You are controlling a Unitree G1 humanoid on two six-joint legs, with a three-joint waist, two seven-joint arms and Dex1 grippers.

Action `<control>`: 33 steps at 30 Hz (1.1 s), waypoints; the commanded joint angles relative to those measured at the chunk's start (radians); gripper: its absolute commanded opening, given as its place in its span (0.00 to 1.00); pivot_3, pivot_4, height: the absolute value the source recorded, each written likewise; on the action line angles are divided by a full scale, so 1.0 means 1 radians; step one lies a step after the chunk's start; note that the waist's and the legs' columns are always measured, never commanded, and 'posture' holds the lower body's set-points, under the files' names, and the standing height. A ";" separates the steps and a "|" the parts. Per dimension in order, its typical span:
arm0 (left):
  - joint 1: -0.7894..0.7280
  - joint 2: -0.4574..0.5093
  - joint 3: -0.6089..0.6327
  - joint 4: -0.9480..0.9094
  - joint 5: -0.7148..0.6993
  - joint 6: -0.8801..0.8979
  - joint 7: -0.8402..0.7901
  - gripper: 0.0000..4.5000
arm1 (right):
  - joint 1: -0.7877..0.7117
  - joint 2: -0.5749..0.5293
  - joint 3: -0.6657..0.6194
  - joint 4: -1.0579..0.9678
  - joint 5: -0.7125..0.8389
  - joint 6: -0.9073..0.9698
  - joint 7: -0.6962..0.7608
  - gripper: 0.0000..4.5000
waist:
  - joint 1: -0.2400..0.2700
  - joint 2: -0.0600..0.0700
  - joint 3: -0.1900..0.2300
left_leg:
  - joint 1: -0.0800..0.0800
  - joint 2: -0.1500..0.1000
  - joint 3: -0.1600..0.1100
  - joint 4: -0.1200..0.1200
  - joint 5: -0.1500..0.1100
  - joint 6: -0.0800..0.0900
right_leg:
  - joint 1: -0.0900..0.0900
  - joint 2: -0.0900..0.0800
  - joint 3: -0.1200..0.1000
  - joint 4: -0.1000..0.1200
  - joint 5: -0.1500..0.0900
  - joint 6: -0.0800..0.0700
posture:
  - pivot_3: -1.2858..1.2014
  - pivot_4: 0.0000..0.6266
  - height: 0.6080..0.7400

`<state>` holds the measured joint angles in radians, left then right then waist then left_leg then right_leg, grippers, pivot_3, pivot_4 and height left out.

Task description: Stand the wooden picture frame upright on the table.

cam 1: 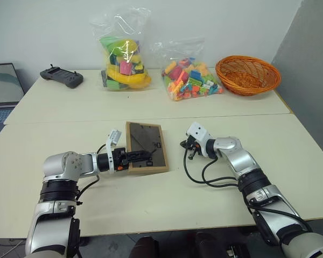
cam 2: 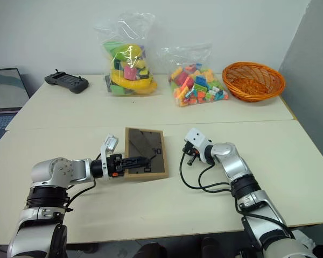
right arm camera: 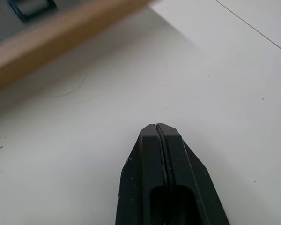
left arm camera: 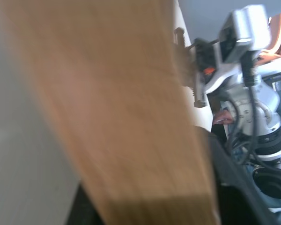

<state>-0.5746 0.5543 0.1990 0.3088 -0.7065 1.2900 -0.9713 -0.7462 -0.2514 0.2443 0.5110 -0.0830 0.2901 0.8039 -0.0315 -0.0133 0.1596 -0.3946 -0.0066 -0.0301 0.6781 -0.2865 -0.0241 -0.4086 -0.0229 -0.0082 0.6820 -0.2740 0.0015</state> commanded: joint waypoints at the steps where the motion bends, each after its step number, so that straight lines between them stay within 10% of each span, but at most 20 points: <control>1: 0.014 -0.001 0.049 -0.123 -0.063 0.023 0.026 0.20 | -0.022 0.004 -0.024 0.008 0.018 -0.029 -0.020 0.00 | 0.000 0.000 0.000 | 0.000 0.000 0.000 0.000 0.000 0.000 | 0.000 0.000 0.000 0.000 0.000 0.000 | 0.52 0.24 1.00; 6: -0.005 0.025 0.072 -0.229 -0.102 0.039 0.052 0.20 | -0.090 0.000 -0.131 -0.033 0.133 0.017 -0.001 0.00 | 0.000 -0.001 0.001 | 0.000 0.000 0.000 0.000 0.000 0.000 | 0.000 0.000 0.000 0.000 0.000 0.000 | 0.52 0.24 1.00; 20: -0.056 0.005 0.119 -0.256 -0.167 0.042 0.139 0.20 | -0.196 -0.117 -0.220 -0.271 0.416 0.390 0.165 0.65 | 0.001 -0.001 0.002 | -0.003 0.000 -0.001 0.000 -0.002 0.003 | -0.003 0.000 -0.001 0.000 0.000 0.000 | 0.52 0.24 1.00; 33: -0.047 0.007 0.082 -0.327 -0.245 0.085 0.126 0.20 | -0.269 0.003 -0.410 0.002 0.722 0.791 0.180 0.65 | 0.000 -0.001 0.002 | -0.004 0.000 0.000 0.000 -0.001 0.002 | -0.003 0.000 0.000 0.000 0.000 0.000 | 0.52 0.24 1.00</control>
<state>-0.6067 0.5527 0.2795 0.0451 -0.9030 1.3722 -0.8196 -0.9576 -0.2673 -0.1160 0.4885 0.5543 1.0224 0.9590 -0.0310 -0.0142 0.1615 -0.3984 -0.0066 -0.0305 0.6778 -0.2877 -0.0220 -0.4120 -0.0231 -0.0087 0.6818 -0.2739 0.0014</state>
